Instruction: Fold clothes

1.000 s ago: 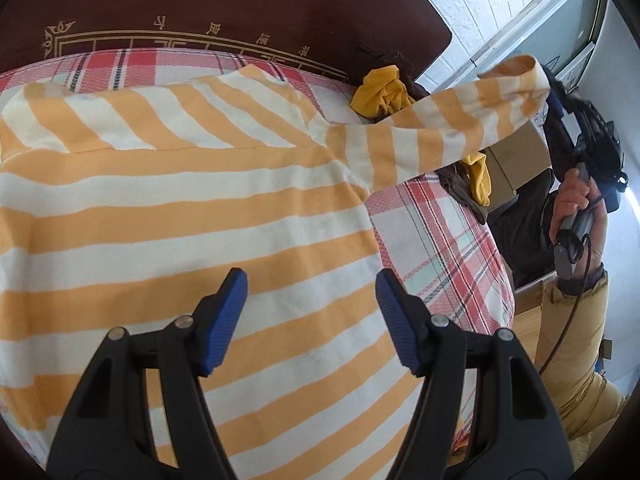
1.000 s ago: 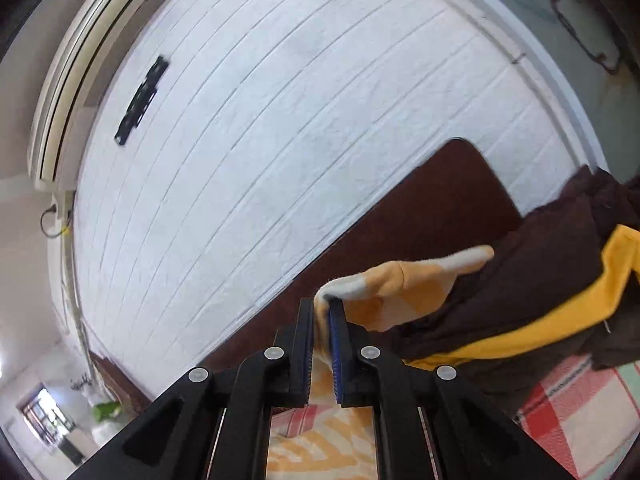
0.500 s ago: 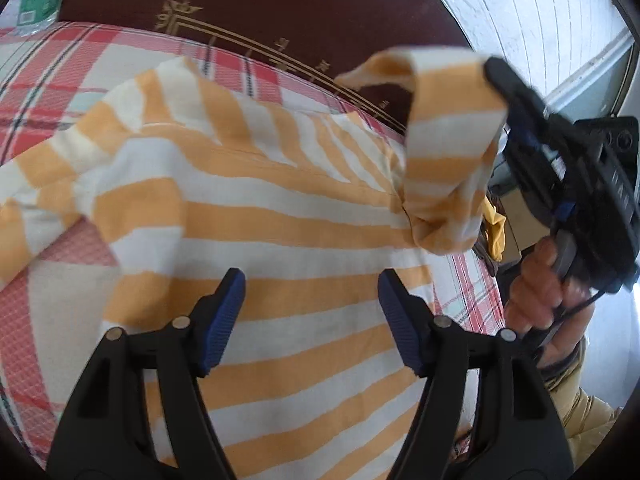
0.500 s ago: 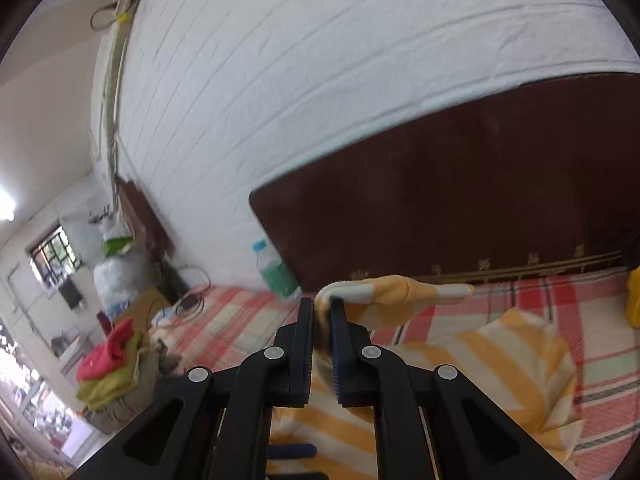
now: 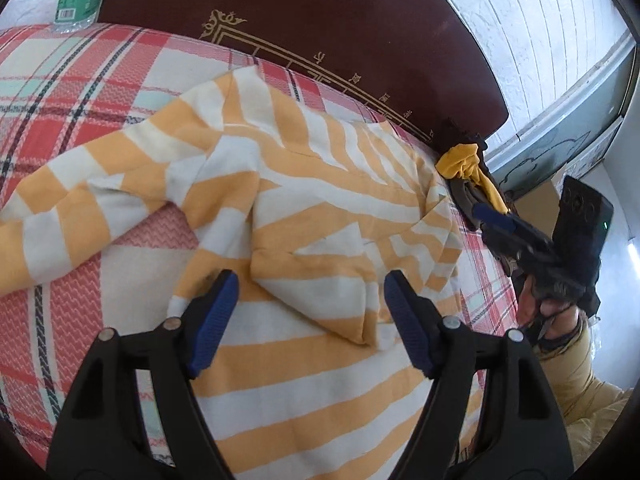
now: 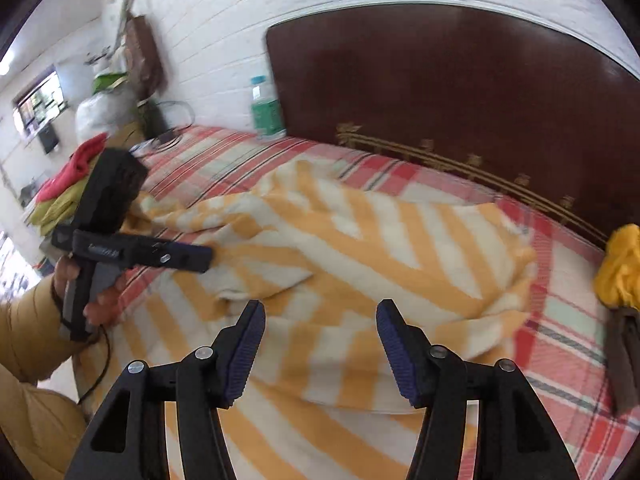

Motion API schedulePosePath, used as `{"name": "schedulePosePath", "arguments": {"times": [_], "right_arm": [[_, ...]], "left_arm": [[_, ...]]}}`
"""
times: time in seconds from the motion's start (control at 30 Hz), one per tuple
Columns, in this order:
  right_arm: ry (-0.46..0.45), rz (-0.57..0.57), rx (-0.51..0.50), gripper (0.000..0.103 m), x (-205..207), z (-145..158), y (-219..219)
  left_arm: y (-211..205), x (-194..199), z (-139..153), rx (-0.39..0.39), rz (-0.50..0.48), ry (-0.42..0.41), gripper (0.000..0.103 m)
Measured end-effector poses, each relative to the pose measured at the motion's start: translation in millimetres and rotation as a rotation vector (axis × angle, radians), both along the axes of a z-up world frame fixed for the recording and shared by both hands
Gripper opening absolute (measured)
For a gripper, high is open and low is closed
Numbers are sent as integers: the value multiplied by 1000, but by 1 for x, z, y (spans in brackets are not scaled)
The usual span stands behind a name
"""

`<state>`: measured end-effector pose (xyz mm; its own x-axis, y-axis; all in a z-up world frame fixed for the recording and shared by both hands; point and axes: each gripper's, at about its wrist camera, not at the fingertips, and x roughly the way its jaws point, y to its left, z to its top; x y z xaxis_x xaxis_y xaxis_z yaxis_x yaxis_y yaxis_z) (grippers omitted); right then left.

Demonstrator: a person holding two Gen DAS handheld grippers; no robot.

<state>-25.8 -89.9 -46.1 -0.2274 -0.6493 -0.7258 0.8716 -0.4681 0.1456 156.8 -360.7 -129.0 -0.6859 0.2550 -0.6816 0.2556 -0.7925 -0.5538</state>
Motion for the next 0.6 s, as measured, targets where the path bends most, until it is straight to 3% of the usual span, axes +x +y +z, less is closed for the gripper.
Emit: {"name": "schedulePosePath", "arguments": {"times": [0.13,0.23,0.37,0.4,0.43,0.47,0.5,0.6], "right_arm": [[-11,-160,81,62,-59,-6,23],[-68,-151,151,62,-80,-26,26],[-81,-112,192,58,-88,-46,12],[-74,-99,189,51,-89,-48,8],[-63,-94,183,30,-89,-48,4],[-49,-94,175,11,-89,-46,2],[-36,-94,166,11,-90,-44,-1],[37,-145,118,9,-93,-25,3]], "left_arm": [[18,-9,15,-112,-41,-6,76],[43,-18,19,-228,-117,-30,76],[60,-37,7,-296,-165,-114,76],[57,-38,6,-291,-153,-115,70],[55,-38,6,-287,-142,-117,64],[53,-39,5,-283,-131,-118,46],[51,-39,5,-278,-120,-120,29],[36,-34,10,-231,-63,-81,18]]}}
